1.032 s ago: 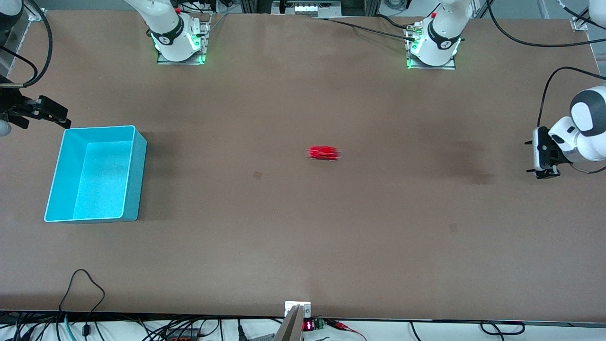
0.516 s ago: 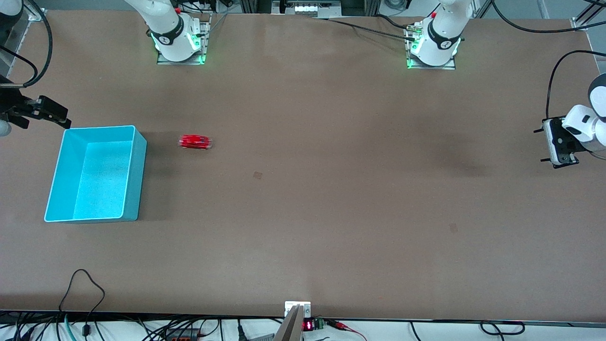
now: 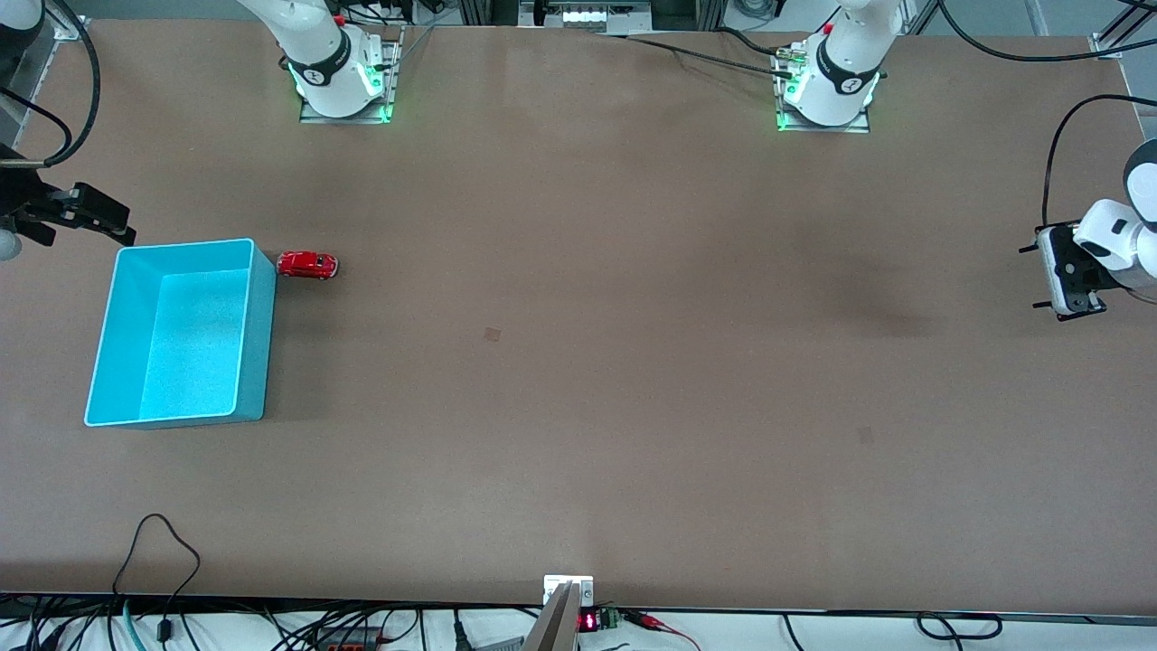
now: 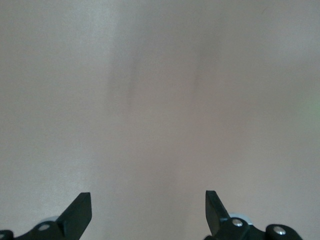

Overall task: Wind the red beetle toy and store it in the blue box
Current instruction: 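Raise the left gripper away as the car rolls toward the box, then reach the right gripper to the car while the left gripper withdraws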

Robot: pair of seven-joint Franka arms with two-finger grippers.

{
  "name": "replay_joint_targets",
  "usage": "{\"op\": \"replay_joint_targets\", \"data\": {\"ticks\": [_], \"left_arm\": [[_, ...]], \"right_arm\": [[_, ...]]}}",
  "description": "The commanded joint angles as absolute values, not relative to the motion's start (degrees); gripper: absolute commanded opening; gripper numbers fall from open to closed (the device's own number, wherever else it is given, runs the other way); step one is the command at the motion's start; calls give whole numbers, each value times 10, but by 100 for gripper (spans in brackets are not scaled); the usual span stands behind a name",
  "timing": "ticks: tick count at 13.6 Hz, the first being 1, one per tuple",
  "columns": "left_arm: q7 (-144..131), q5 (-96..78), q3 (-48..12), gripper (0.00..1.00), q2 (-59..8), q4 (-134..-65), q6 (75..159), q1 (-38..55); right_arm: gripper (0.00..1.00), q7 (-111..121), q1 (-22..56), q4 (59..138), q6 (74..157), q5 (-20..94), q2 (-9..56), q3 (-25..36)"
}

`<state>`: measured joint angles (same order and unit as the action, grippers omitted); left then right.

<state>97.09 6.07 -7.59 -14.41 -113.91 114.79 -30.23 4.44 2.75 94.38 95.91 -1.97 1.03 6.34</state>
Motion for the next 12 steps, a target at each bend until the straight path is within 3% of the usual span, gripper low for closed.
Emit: {"op": "replay_joint_targets", "data": {"ticks": [1,5,12], "left_arm": [[962,62,-82,100,-126,-1140,1139,-305],[841,63,-104,100,-85,-1124,1074,-303],[561,69,-209,100,-84,-974,874,-302]], "right_arm": [[100,38,30,942,960,-11,11,58],[100,38,36,940,968,-9,14,56],[100,47,89,946,956,-11,43,56]]}}
